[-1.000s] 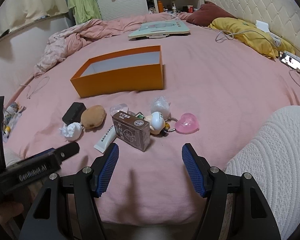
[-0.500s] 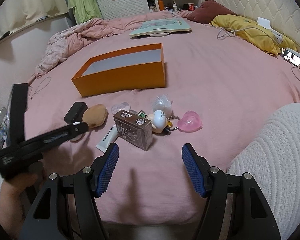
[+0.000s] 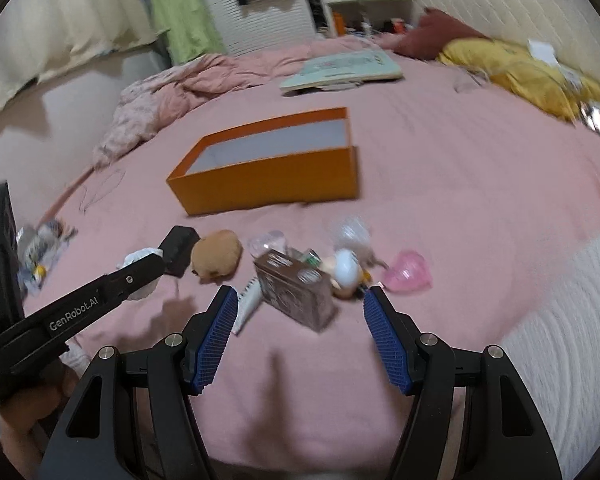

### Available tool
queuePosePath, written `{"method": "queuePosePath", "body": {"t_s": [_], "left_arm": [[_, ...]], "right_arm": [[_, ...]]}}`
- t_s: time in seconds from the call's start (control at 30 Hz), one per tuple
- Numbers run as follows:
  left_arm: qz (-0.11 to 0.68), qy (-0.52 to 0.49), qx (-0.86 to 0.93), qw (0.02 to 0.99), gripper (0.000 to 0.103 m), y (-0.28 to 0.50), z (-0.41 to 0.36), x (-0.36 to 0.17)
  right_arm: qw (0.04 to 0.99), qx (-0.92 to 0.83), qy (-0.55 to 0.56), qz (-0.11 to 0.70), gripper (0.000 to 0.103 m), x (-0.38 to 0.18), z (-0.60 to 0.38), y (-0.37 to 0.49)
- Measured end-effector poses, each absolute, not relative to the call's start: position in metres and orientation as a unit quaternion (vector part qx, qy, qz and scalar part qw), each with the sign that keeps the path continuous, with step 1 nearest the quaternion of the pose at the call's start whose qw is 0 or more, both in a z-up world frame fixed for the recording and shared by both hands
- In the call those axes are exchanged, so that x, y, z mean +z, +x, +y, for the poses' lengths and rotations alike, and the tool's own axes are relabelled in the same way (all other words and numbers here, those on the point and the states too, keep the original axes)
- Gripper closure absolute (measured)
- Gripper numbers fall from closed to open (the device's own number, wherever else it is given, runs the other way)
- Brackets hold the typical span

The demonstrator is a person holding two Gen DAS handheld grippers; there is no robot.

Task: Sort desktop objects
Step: 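Grasp the white tissue on the bedspread with left tool and lift it, then drop the tissue into the orange box with left tool while right tool drops the brown card deck in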

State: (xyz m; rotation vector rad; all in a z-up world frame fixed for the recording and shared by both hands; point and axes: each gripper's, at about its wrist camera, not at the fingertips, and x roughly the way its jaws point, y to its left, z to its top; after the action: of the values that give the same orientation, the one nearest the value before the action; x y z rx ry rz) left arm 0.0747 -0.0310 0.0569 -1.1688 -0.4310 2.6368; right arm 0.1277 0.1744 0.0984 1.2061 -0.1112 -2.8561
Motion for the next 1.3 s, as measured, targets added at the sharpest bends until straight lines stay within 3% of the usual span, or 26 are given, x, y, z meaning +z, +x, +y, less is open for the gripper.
{"method": "queuePosePath", "body": {"t_s": [0.2,0.23,0.33,0.6,0.63,0.67,1.03,1.3], "left_arm": [[-0.174,-0.407,0.889,0.119,0.079,0.07,-0.034,0.05],[-0.179,-0.406,0.888,0.119,0.079,0.07,-0.035,0.05],[-0.191,-0.407,0.885,0.123,0.079,0.07,-0.037,0.049],[-0.193,-0.402,0.886,0.129,0.079,0.074,-0.037,0.051],[-0.194,-0.401,0.886,0.128,0.079,0.074,-0.037,0.052],[-0.194,-0.4,0.887,0.128,0.079,0.075,-0.038,0.053],[-0.184,-0.362,0.902,0.147,0.079,0.069,-0.04,0.086],[-0.116,-0.321,0.922,0.184,0.079,-0.002,-0.019,0.138]], "right_arm": [[0.033,-0.91,0.412,-0.015,0.039,0.085,0.168,0.097],[0.037,-0.904,0.426,-0.026,0.049,0.08,0.171,0.095],[0.064,-0.896,0.438,-0.026,0.062,0.075,0.167,0.097],[0.096,-0.891,0.442,-0.016,0.063,0.065,0.153,0.093],[0.101,-0.889,0.447,-0.019,0.081,0.063,0.153,0.093],[0.104,-0.887,0.449,-0.017,0.083,0.063,0.152,0.093],[0.108,-0.909,0.399,-0.049,0.083,0.097,0.163,0.101],[0.113,-0.929,0.35,-0.026,0.083,0.148,0.159,0.031]]}}
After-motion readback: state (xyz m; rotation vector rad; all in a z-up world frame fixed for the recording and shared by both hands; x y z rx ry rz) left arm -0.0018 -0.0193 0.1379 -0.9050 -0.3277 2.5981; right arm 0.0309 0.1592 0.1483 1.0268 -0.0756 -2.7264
